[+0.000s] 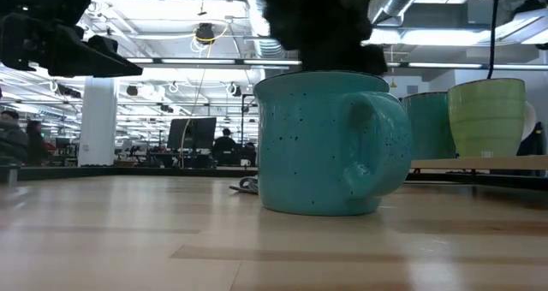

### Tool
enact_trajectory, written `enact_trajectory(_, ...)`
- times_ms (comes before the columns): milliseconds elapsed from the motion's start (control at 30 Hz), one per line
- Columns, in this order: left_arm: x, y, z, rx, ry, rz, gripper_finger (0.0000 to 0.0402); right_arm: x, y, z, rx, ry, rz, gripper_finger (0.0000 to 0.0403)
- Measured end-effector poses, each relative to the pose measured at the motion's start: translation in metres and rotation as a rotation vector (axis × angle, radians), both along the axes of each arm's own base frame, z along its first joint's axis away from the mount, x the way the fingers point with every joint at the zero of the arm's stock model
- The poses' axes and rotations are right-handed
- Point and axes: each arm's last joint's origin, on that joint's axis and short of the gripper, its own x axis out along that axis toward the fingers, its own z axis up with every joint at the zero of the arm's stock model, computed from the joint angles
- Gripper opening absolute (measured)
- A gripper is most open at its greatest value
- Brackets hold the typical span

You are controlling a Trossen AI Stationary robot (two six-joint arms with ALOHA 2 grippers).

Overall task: Stack small to large cups/mugs on shelf
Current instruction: Put the blue mug on the shelf

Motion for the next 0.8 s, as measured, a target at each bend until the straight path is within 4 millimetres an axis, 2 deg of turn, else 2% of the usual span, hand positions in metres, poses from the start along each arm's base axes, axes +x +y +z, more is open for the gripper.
enact_trajectory(67,0.000,0.000,0.000,0.000,-0.001,0.000,0.0224,-0.006,0.000,-0.005,-0.017,0.074,0.005,0.0265)
enact_trajectory(167,-0.001,0.000,0.000,-0.001,-0.003,-0.001,0.0224,-0.001,0.002,-0.010,-0.004,0.066,0.007,0.0265)
enact_trajectory(233,0.000,0.000,0.001,-0.002,-0.008,0.000,0.0224,-0.006,0.001,-0.015,-0.013,0.121,0.006,0.0264)
enact_trajectory(367,-0.001,0.000,0.001,-0.002,-0.009,0.000,0.0224,-0.004,0.001,-0.012,-0.006,0.102,0.007,0.0245)
enact_trajectory(500,-0.001,0.000,0.000,-0.001,-0.004,0.000,0.0224,-0.004,0.001,-0.013,-0.004,0.095,0.007,0.0204)
enact_trajectory(800,-0.001,0.000,0.000,0.000,0.002,0.000,0.0224,-0.001,0.002,-0.012,-0.004,0.069,0.033,0.0084)
